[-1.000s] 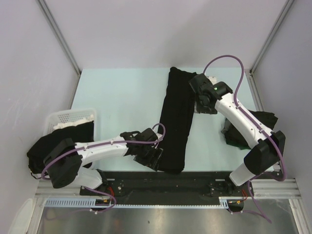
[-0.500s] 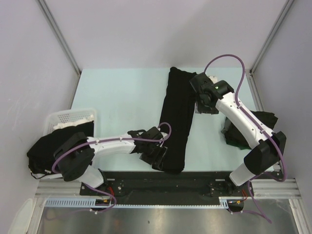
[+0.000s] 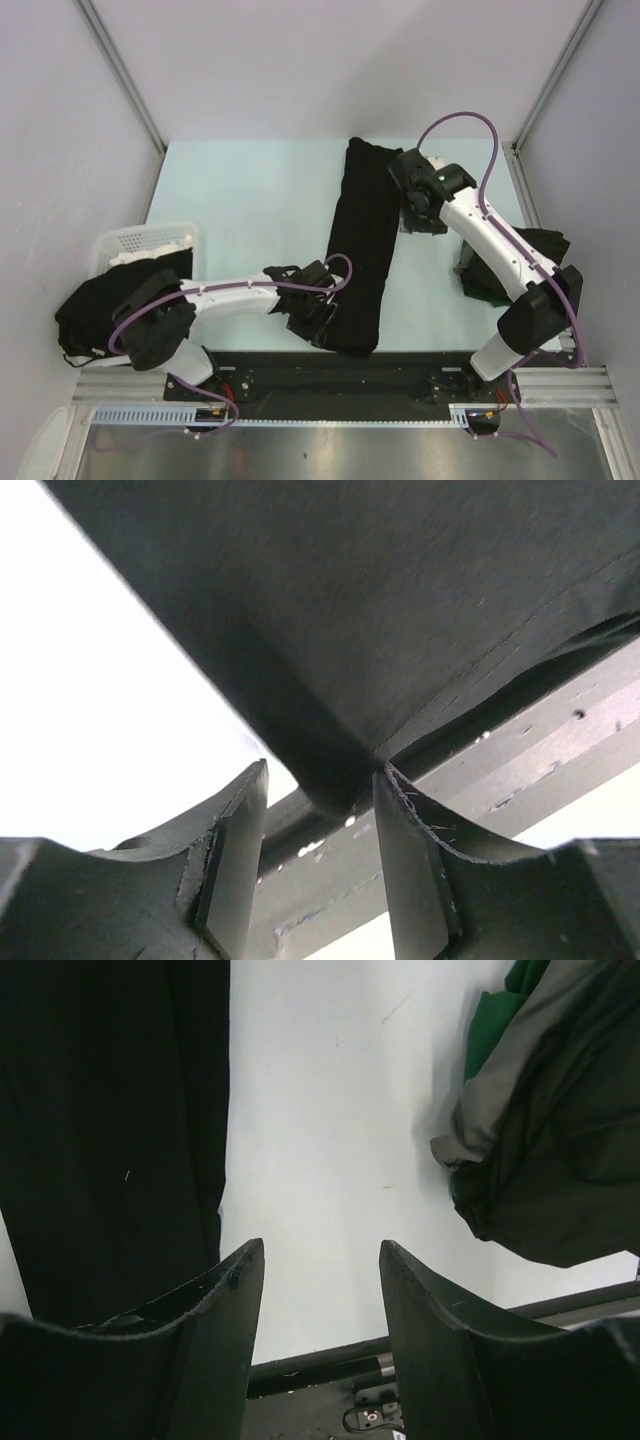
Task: Fold and stack the t-shirts
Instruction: Grab the bottom of the folded rectangular tshirt with both arms
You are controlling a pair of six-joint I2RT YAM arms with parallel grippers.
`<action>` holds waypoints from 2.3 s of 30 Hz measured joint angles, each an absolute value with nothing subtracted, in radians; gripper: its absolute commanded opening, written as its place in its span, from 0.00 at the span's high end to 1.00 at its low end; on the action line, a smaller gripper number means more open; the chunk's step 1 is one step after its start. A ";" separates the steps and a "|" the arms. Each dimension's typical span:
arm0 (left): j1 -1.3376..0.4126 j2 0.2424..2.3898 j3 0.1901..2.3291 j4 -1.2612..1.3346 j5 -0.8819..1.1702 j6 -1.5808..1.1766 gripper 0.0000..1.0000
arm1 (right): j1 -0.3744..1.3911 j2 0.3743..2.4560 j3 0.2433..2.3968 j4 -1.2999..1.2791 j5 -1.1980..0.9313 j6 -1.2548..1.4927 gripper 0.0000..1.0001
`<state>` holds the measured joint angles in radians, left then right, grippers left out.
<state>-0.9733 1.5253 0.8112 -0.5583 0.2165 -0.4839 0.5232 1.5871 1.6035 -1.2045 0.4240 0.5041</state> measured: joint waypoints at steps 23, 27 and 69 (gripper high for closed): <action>-0.973 1.526 0.845 -0.611 0.195 -0.433 0.56 | 0.627 1.485 1.466 -1.206 0.346 0.640 0.46; -0.973 1.541 0.852 -0.602 0.197 -0.424 0.77 | 0.677 1.457 1.466 -1.221 0.323 0.682 0.46; -0.973 1.573 0.920 -0.673 0.194 -0.371 1.00 | 0.851 1.329 0.984 -1.031 0.173 1.078 0.42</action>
<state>-0.9733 1.5726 0.9199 -0.6731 0.1944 -0.3714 0.8513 1.3289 0.9840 -1.0313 0.1726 1.0779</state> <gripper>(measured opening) 0.027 0.577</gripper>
